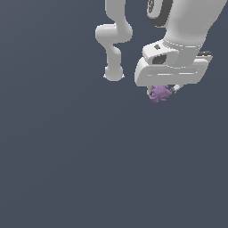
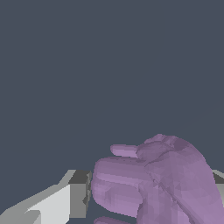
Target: Pick up the object and move it to a goal position.
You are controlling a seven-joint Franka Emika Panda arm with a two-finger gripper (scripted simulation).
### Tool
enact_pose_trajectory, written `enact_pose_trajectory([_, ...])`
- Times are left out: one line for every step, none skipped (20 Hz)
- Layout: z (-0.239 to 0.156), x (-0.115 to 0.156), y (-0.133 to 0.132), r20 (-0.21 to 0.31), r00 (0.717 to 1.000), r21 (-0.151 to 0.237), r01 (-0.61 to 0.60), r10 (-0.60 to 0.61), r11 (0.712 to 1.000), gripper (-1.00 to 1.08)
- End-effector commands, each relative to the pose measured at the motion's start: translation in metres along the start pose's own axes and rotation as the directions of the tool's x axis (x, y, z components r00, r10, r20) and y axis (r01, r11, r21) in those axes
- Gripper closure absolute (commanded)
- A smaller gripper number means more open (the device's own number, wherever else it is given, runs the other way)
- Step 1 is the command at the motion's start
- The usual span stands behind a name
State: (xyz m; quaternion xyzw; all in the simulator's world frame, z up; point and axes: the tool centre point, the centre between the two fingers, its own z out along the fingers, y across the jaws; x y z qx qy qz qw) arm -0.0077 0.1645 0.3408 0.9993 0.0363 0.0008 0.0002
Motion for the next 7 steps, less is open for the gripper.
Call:
enact_pose_trajectory([-0.0100,-0.0009,-0.0078,0.002,1.000,0.000,-0.001,0.001,1.000,1.08])
enact_pose_trajectory([-0.0127,-0.0010,-0.0101,0.002,1.000,0.000,-0.001,0.001,1.000,1.08])
enact_pose_trajectory([-0.0150,-0.0010,-0.0120,0.002,1.000,0.000,-0.001,0.001,1.000,1.08])
enact_pose_trajectory([-0.0167,-0.0010,-0.0131,0.002,1.000,0.001,-0.001,0.001,1.000,1.08])
enact_pose_trajectory([-0.0179,-0.0010,-0.0141,0.002,1.000,0.001,-0.001,0.001,1.000,1.08])
enact_pose_trajectory([-0.0186,-0.0010,-0.0147,0.002,1.000,0.001,-0.001,0.001,1.000,1.08])
enact_pose_trajectory([-0.0189,-0.0010,-0.0149,0.002,1.000,0.001,-0.001,0.001,1.000,1.08])
